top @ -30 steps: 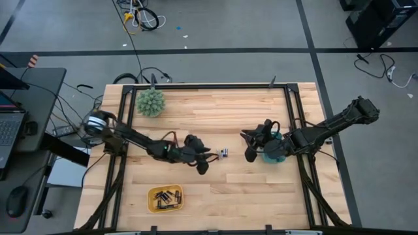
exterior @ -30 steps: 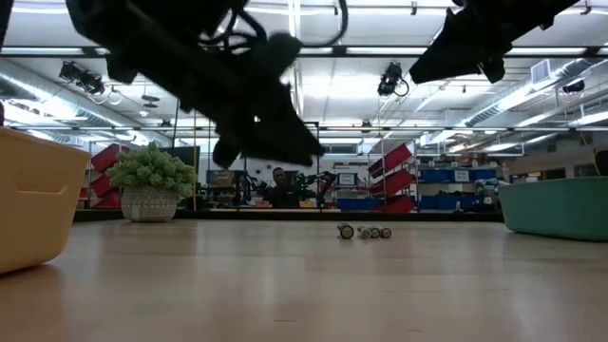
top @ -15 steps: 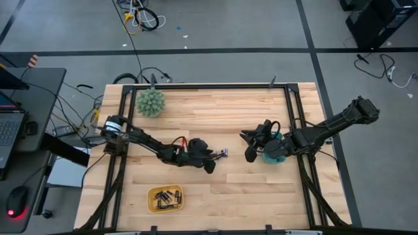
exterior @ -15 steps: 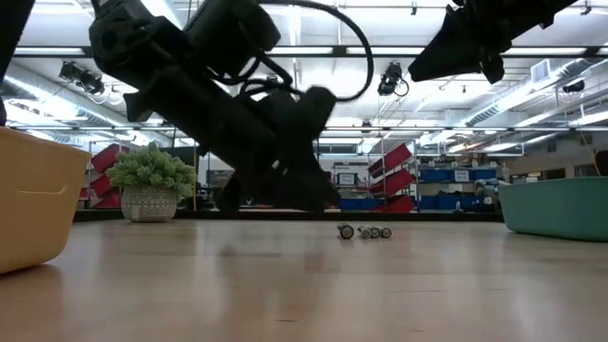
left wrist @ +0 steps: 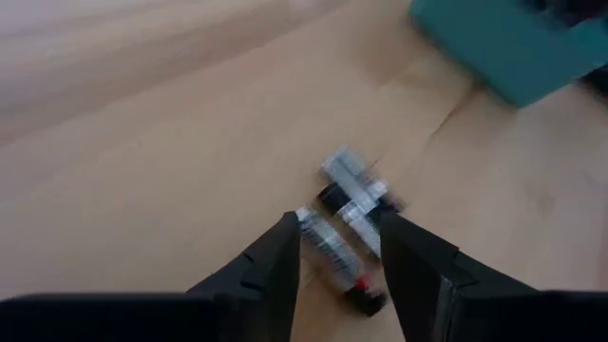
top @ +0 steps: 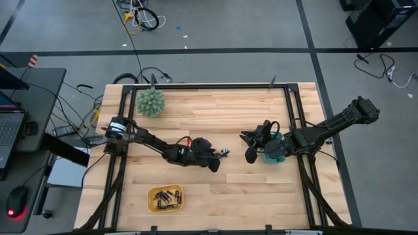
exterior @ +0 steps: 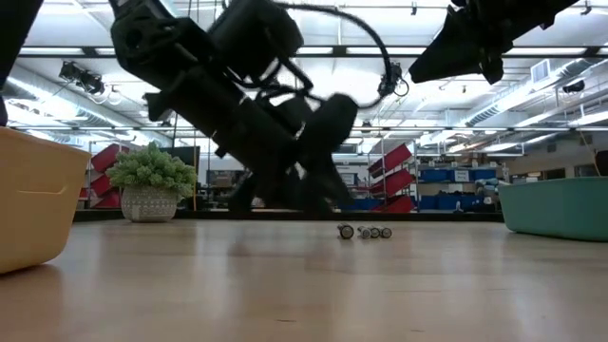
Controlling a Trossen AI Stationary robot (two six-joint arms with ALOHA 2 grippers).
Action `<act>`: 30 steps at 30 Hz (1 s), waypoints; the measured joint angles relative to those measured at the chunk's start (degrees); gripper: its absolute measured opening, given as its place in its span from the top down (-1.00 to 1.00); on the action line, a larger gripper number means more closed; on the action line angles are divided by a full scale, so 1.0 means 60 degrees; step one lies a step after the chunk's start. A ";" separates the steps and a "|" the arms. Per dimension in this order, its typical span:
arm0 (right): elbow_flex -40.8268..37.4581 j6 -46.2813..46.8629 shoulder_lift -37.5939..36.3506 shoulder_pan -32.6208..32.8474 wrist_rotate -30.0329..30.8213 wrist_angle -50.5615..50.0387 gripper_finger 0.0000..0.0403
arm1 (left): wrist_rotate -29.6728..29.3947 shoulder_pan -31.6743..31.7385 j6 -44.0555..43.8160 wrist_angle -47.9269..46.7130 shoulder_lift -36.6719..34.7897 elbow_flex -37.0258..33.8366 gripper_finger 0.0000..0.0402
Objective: Sort batteries
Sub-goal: Put the silver battery into the green bin
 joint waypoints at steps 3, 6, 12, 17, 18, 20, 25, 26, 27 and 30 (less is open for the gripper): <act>0.0000 -0.0019 0.0000 0.0000 -0.0012 -0.0039 0.69 | 0.0055 0.0050 -0.0241 -0.0511 0.0270 0.0268 0.19; 0.0000 -0.0040 0.0000 0.0000 -0.0126 -0.0075 0.69 | 0.0070 0.0067 -0.0354 -0.0824 0.0295 0.0395 0.08; 0.0000 -0.0071 0.0000 0.0000 -0.0211 -0.0136 0.69 | 0.0029 0.0079 -0.0505 -0.1073 0.0295 0.0411 -0.02; 0.0000 -0.0110 0.0000 0.0000 -0.0211 -0.0174 0.69 | 0.0012 0.0078 -0.0509 -0.1302 0.0291 0.0415 -0.01; 0.0000 -0.0142 0.0000 0.0000 -0.0211 -0.0166 0.69 | 0.0012 0.0075 -0.0500 -0.1340 0.0287 0.0419 -0.01; 0.0000 -0.0160 0.0000 0.0000 -0.0211 -0.0151 0.69 | 0.0012 0.0075 -0.0496 -0.1421 0.0284 0.0419 -0.01; 0.0000 -0.0160 0.0000 0.0000 -0.0211 -0.0131 0.69 | 0.0053 0.0108 -0.0454 -0.1576 0.0273 0.0427 -0.01; 0.0000 -0.0160 0.0000 0.0000 -0.0211 -0.0120 0.69 | 0.0086 0.0108 -0.0405 -0.1593 0.0273 0.0427 -0.01; 0.0000 -0.0160 0.0000 0.0000 -0.0211 -0.0106 0.69 | 0.0146 0.0108 -0.0310 -0.1660 0.0269 0.0430 -0.01; 0.0000 -0.0093 0.0000 0.0000 -0.0211 -0.0080 0.69 | 0.0234 0.0112 -0.0207 -0.2257 0.0241 0.0459 0.00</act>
